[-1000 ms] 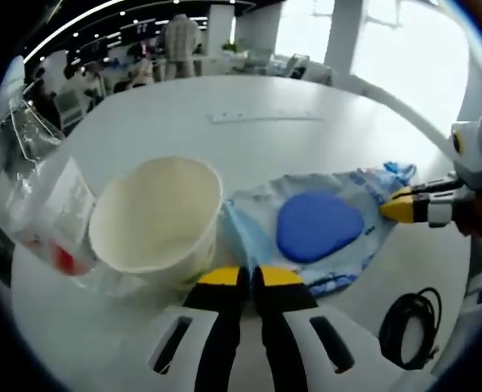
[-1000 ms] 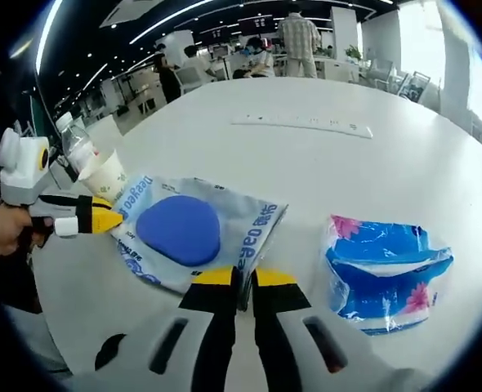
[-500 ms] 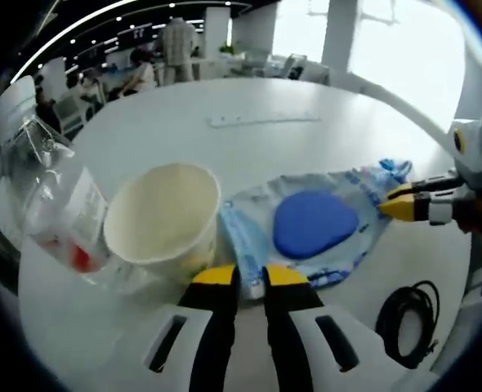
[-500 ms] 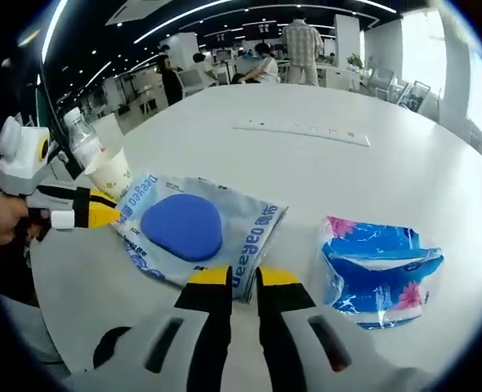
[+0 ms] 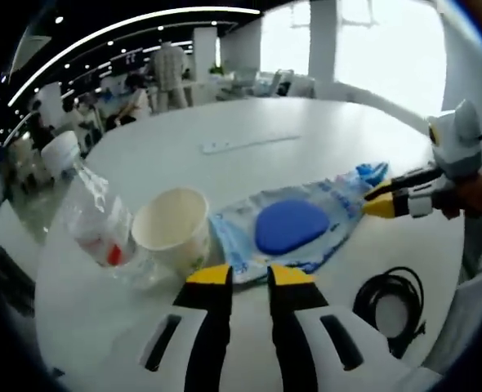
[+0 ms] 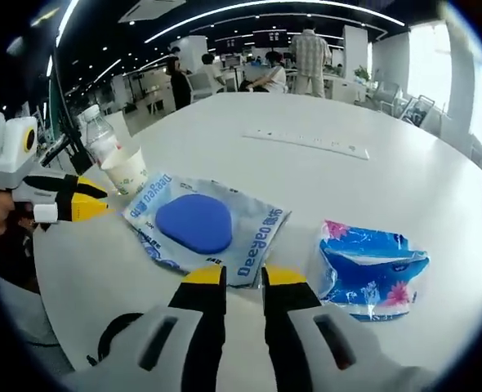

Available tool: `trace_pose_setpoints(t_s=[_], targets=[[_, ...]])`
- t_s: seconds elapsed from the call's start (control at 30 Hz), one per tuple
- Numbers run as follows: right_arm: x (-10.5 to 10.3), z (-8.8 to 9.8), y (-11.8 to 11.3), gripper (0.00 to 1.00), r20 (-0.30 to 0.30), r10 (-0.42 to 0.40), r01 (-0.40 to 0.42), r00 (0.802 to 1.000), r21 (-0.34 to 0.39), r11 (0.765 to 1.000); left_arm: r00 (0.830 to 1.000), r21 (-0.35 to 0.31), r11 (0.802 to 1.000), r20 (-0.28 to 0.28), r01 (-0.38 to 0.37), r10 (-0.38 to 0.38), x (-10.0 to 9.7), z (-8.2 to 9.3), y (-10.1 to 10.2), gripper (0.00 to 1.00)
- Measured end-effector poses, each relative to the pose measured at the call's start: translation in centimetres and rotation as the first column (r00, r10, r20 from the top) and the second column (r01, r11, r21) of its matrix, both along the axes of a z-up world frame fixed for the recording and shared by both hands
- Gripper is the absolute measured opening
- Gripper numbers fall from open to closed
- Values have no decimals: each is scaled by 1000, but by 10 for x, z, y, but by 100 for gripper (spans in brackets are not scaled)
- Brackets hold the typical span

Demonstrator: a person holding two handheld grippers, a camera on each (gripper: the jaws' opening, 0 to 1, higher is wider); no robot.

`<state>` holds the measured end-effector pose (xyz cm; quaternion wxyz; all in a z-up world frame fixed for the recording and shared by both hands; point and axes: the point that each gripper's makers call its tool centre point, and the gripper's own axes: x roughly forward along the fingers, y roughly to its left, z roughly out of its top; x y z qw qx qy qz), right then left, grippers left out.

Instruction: Arrange the tabletop items into an orderly group along one side of the table until the central work area is clear of visible clutter.

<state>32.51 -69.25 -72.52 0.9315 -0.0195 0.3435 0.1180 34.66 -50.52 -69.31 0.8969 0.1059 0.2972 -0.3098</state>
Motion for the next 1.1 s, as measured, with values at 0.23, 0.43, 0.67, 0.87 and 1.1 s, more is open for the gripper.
trace_pose_setpoints(t_s=[0.23, 0.43, 0.67, 0.87, 1.1], targets=[[-11, 17, 2, 24, 44, 54, -52, 998, -33, 998, 996, -39, 998, 83, 45, -42, -33, 36, 9, 25], [-21, 25, 2, 31, 60, 83, -80, 995, -59, 995, 993, -44, 997, 103, 62, -57, -55, 52, 25, 32], [-33, 38, 1, 38, 91, 107, -99, 990, -84, 992, 994, -63, 995, 93, 72, -66, -89, 63, 48, 43], [-42, 46, -3, 45, 107, 136, -123, 985, -122, 985, 991, -29, 993, 63, 116, -114, -125, 59, 70, 59], [-51, 54, -11, 54, 116, 188, -165, 975, -183, 969, 986, -43, 988, 90, 148, -144, -158, 67, 82, 75]])
